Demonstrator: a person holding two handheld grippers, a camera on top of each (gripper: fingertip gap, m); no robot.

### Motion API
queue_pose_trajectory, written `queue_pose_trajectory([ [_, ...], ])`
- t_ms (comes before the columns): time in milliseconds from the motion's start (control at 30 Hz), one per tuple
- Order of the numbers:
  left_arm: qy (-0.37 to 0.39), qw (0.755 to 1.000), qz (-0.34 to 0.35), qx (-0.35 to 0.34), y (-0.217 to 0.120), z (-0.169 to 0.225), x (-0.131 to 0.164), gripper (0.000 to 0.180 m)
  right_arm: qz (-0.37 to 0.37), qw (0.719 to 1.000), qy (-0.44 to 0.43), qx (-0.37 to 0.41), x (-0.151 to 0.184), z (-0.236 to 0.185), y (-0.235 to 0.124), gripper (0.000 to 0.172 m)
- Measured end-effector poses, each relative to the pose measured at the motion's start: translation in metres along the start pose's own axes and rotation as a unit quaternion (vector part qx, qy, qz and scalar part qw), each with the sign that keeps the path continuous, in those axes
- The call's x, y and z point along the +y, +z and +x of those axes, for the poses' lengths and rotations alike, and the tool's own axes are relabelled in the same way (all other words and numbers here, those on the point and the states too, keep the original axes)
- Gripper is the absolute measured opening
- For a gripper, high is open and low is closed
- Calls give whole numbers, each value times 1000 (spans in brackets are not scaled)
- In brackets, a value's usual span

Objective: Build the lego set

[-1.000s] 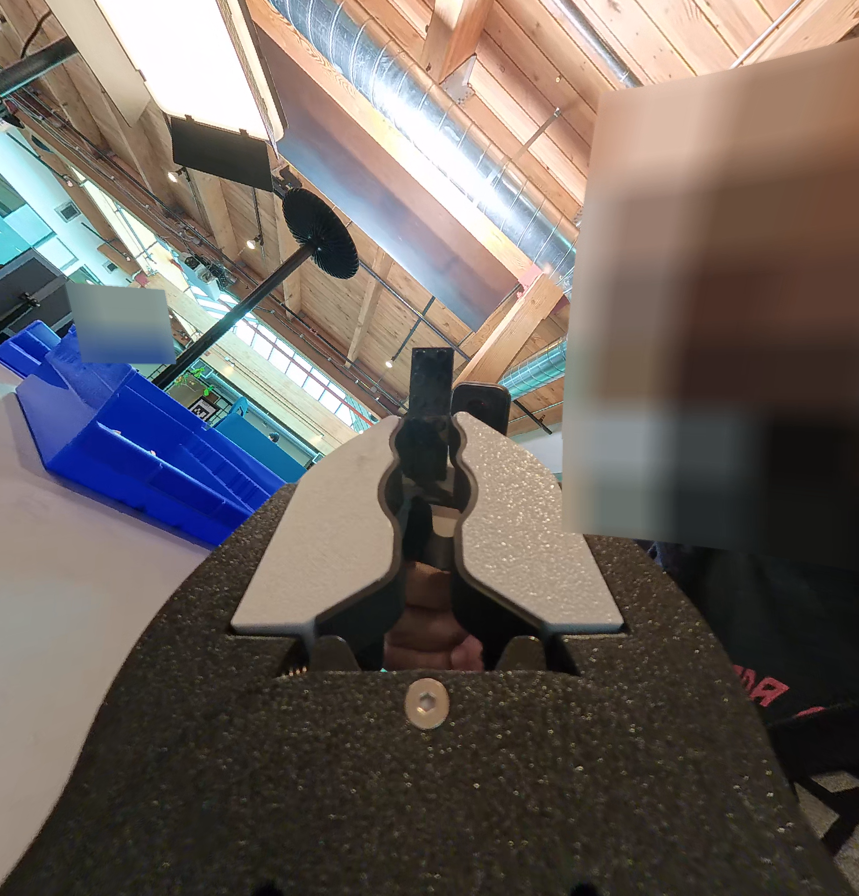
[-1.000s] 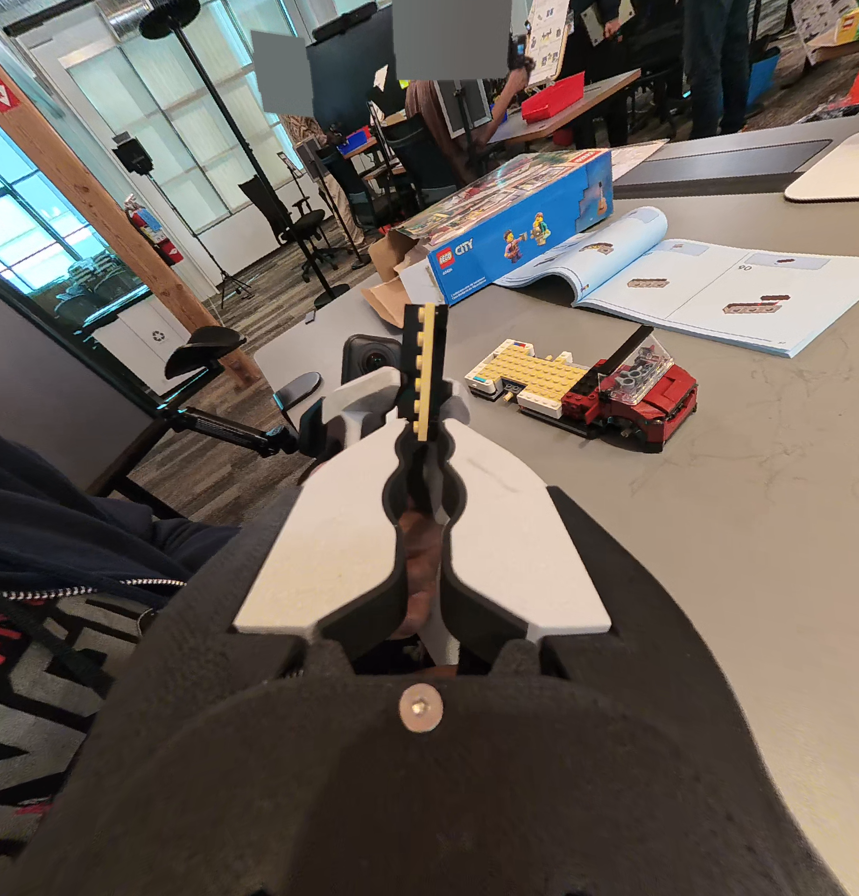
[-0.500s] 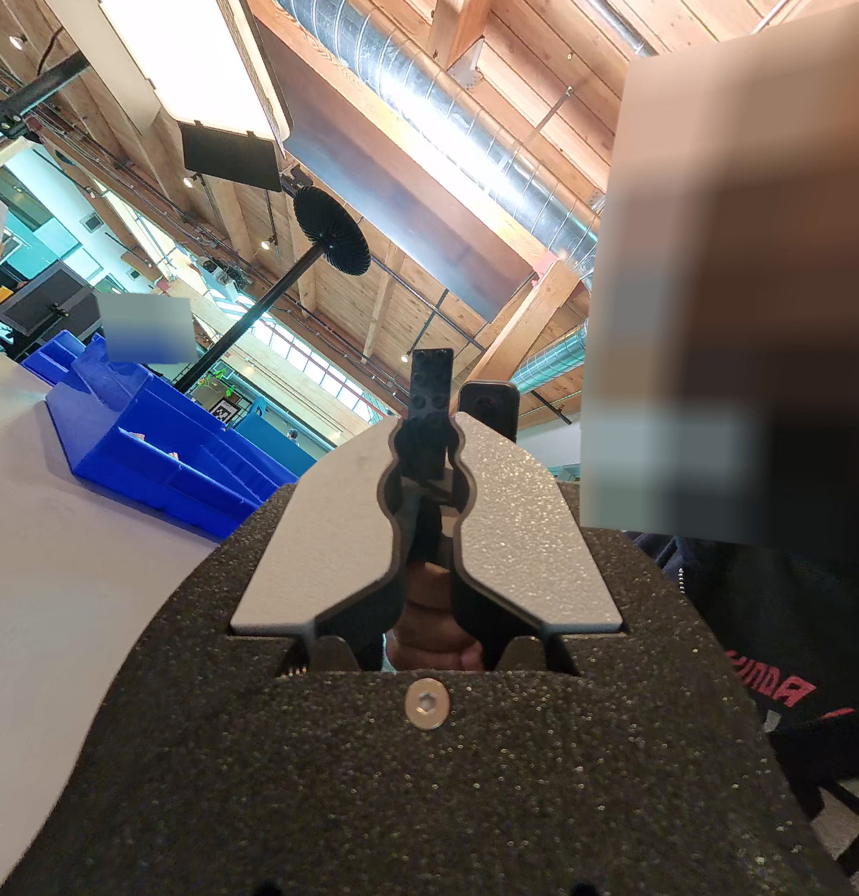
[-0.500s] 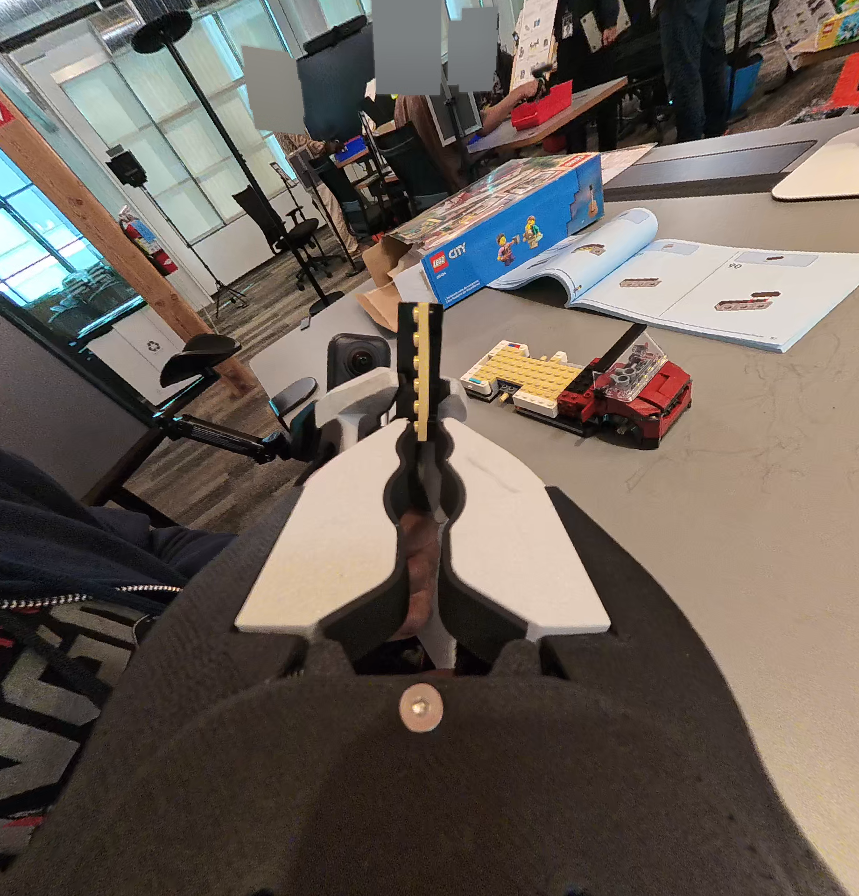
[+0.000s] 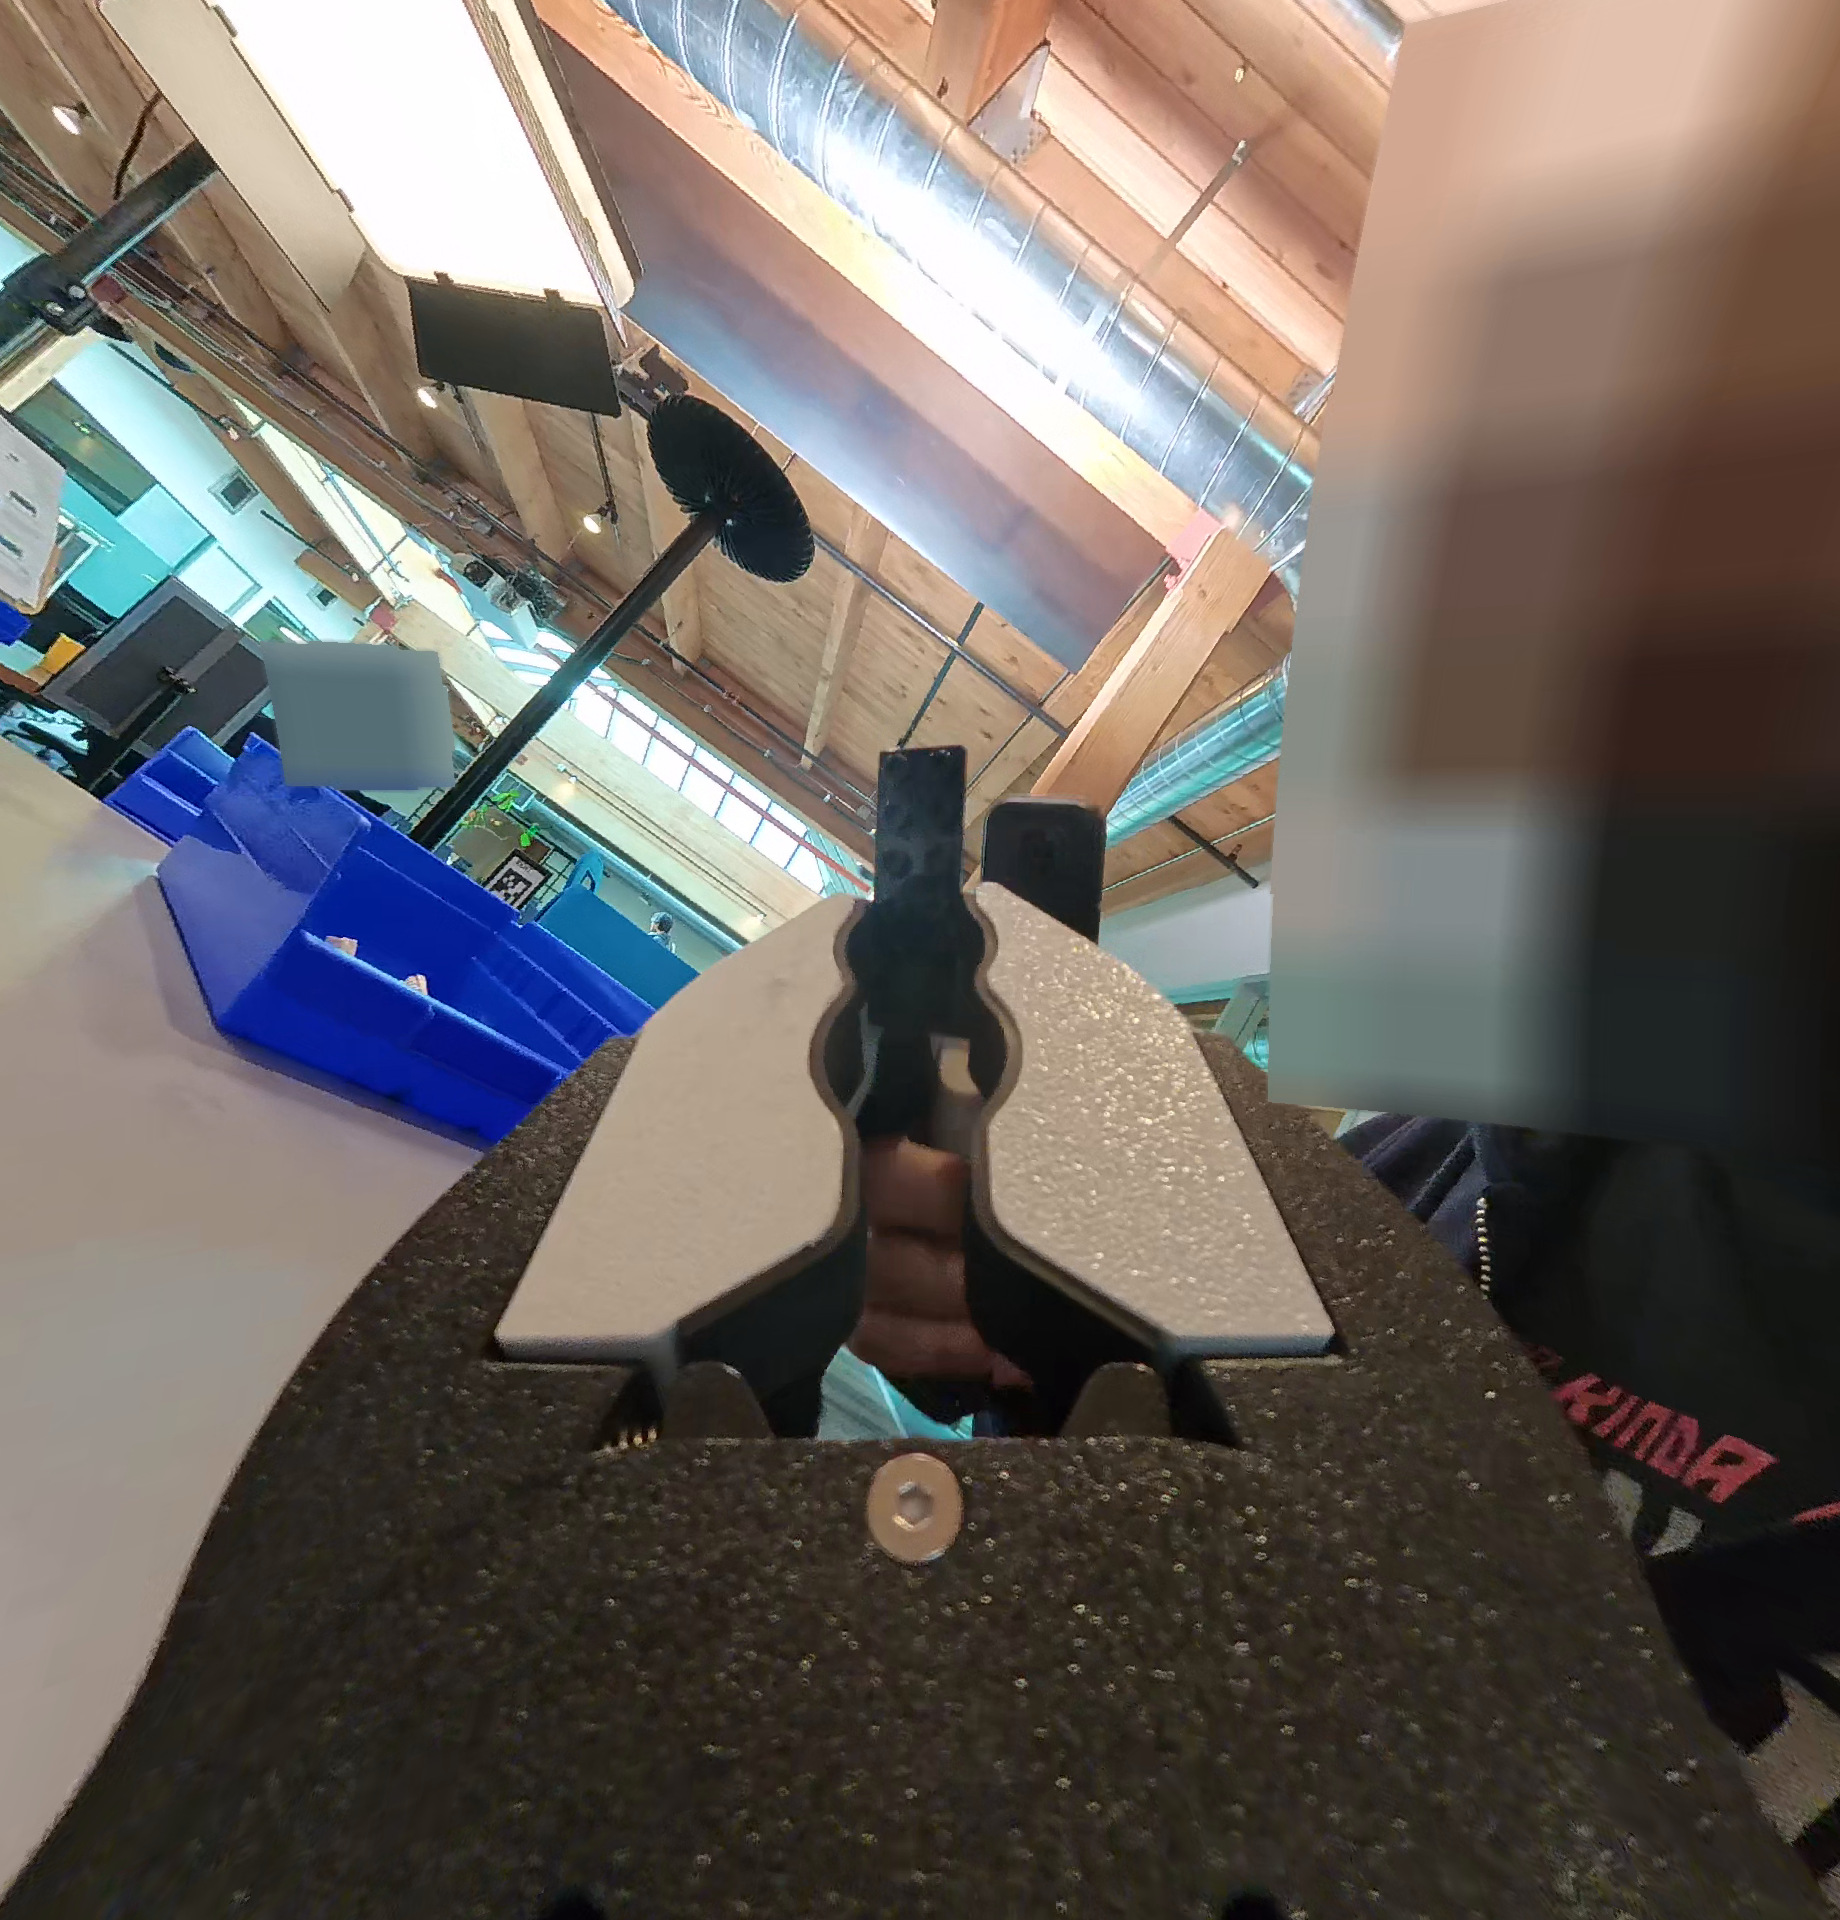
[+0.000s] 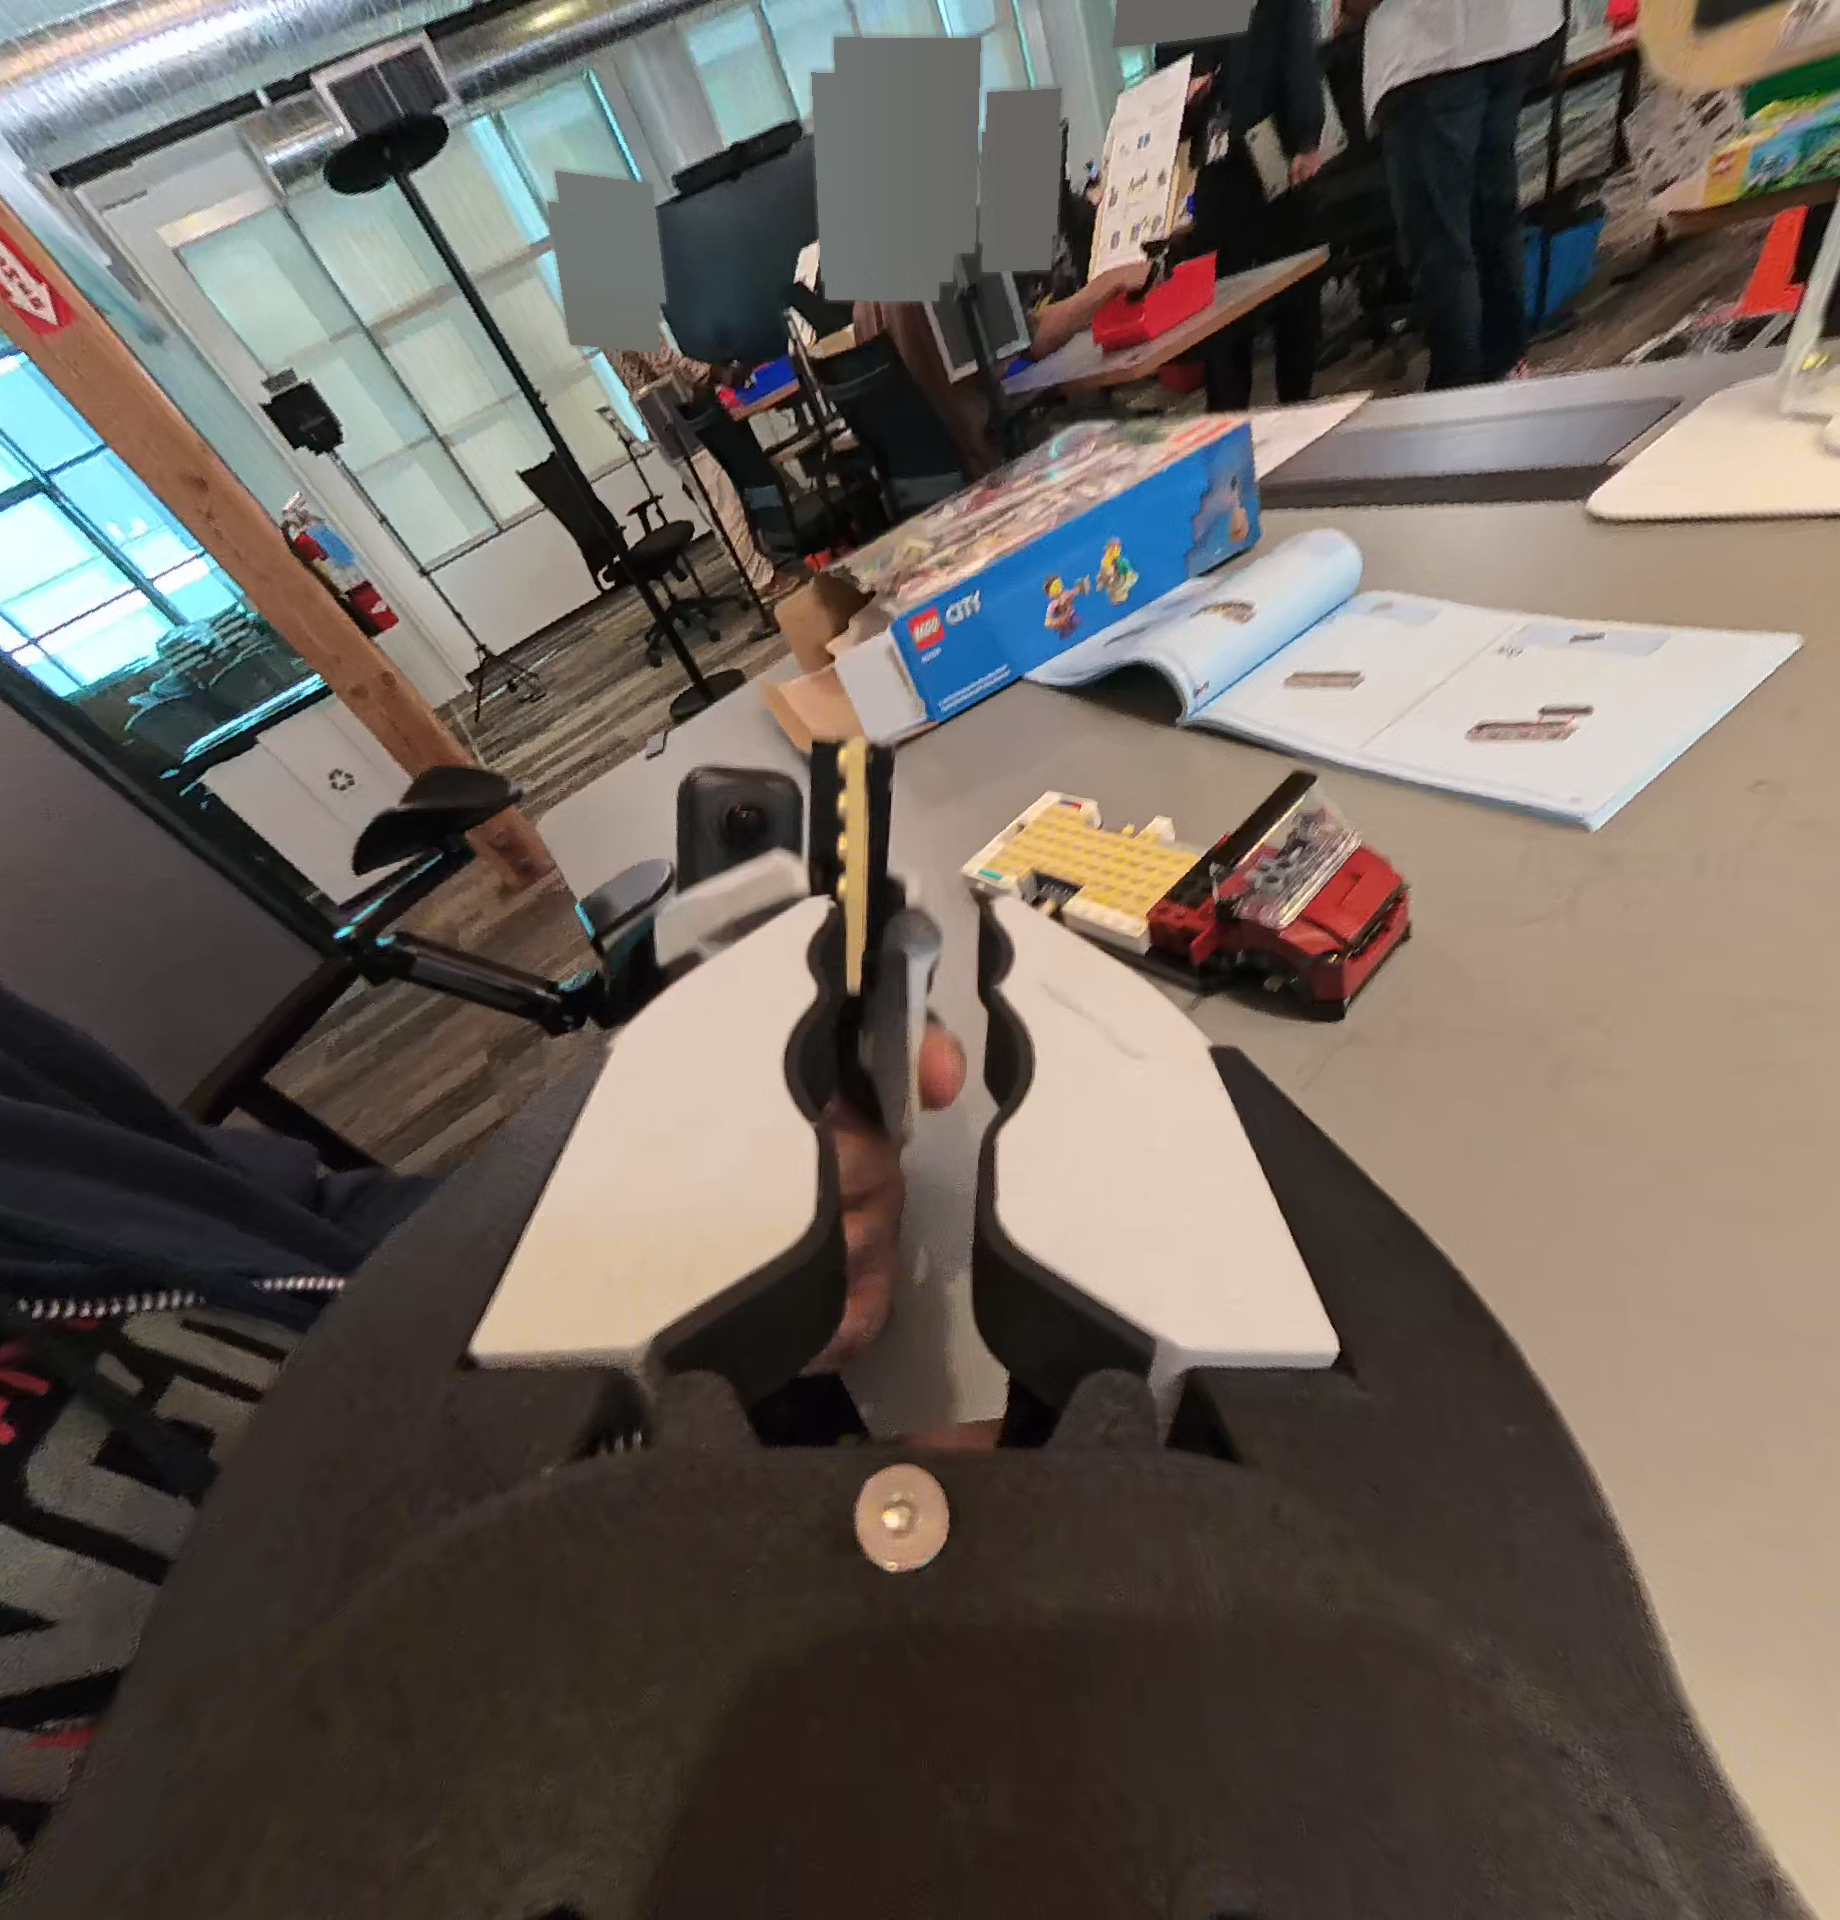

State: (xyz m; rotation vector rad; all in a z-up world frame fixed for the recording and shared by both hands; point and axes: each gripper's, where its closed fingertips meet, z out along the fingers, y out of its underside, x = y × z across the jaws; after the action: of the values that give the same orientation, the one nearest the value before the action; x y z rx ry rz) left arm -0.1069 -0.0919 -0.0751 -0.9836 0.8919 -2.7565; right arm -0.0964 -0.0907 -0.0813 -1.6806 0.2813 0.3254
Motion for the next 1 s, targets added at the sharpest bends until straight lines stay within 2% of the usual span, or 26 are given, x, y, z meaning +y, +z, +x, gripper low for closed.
queue_pose_trajectory([
  [200,16,1000,-6,3,1,4,3,16,-1,1000,-28,-5,-19,-10,8,24],
  [567,49,998,-21,17,2,13,10,16,8,999,-36,-20,-20,-22,10,10],
  [1000,71,997,-35,18,5,16,16,16,27,998,-57,-20,-18,-24,5,7],
])
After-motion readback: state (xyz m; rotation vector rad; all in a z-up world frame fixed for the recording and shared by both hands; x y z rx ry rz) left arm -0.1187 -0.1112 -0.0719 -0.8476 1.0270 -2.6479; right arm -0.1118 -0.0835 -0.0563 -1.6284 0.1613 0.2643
